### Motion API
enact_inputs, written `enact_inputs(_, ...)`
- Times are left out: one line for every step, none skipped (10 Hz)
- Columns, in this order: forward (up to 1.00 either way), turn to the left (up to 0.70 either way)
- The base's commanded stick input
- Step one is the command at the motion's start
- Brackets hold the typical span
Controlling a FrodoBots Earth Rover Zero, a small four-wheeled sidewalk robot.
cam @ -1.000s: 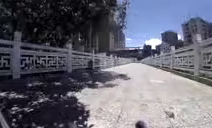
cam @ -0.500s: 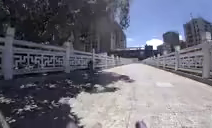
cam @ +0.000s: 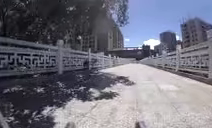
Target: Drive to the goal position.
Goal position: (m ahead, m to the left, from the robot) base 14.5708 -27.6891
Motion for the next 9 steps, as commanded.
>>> enact_inputs(0.45,0.0)
enact_inputs(0.45,0.0)
enact_inputs(0.45,0.0)
enact_inputs(0.45,0.0)
enact_inputs(0.45,0.0)
enact_inputs(0.45,0.0)
enact_inputs(0.45,0.0)
enact_inputs(0.45,0.0)
enact_inputs(0.45,0.0)
